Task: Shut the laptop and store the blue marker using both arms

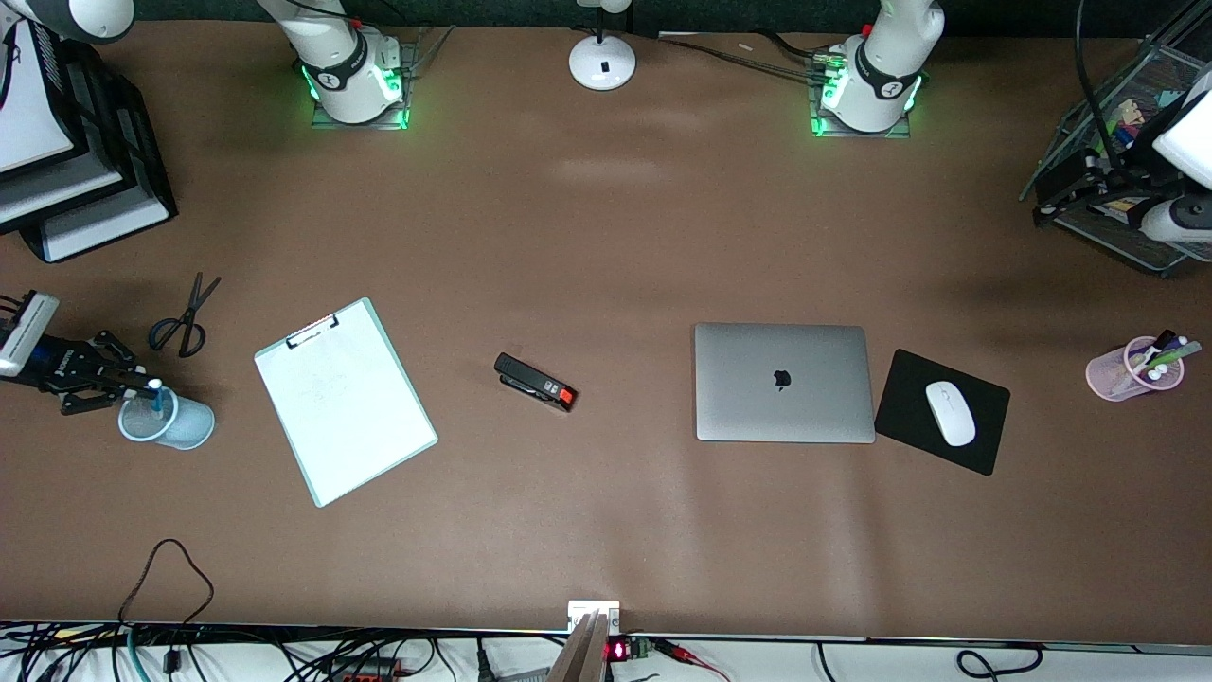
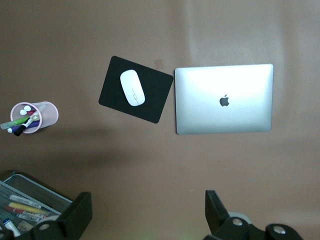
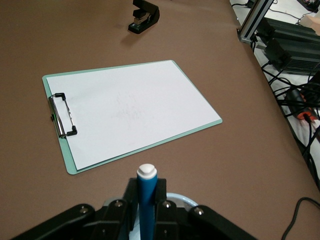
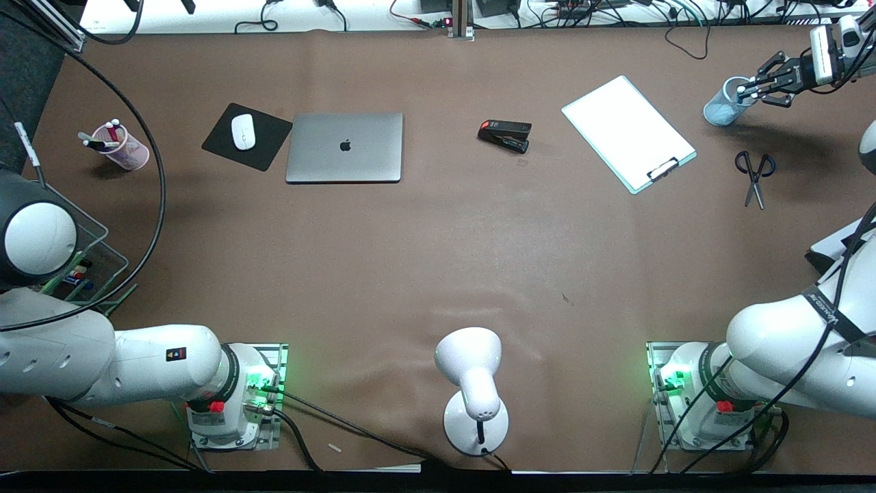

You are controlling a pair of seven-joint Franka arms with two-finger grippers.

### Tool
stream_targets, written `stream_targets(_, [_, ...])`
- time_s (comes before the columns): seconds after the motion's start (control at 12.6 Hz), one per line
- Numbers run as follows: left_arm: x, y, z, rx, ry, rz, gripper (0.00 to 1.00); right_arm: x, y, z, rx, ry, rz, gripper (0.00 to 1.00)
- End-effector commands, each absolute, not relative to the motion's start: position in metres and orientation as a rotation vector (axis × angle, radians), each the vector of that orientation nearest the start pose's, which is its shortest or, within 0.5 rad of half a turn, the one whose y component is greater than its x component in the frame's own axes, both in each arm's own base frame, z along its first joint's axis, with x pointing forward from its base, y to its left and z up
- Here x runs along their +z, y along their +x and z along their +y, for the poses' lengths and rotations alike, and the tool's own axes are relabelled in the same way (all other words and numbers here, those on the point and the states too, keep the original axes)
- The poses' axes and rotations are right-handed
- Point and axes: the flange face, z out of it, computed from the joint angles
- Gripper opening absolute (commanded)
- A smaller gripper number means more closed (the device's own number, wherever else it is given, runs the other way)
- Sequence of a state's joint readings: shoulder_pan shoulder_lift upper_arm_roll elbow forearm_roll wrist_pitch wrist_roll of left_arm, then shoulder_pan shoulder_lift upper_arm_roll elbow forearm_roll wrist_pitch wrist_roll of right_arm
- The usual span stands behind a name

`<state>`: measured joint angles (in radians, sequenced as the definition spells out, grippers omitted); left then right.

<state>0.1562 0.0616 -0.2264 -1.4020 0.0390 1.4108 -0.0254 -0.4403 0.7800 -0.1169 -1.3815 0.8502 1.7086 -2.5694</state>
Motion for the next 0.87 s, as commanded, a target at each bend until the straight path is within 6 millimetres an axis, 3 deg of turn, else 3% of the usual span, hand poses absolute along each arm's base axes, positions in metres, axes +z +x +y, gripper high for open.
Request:
stream_targets(0.0, [0.65,0.538,-0.022,0.109,-3.152,0.088,1.0,0.236,0.643,-0.299,1.268,2.162,2.482,0.01])
stream_targets(0.24, [0.647,0.518,-0.025,0.076,-3.139,0.082,1.0,0.238,0.645,-0.301,1.258,2.159,2.468,0.01])
stream_targets(0.32, [0.647,0.51,-0.028,0.058,-3.13,0.116,1.0,0.241,0.648,-0.302,1.252,2.154,2.458,0.07])
stream_targets(0.48, [0.648,0.505,-0.028,0.054,-3.125,0.125,1.0,0.242,0.648,-0.302,1.246,2.225,2.427,1.0])
stream_targets(0.79, [0.653,0.507,-0.026,0.037,-3.117,0.134,1.0,0.258,0.644,-0.298,1.243,2.392,2.385,1.0])
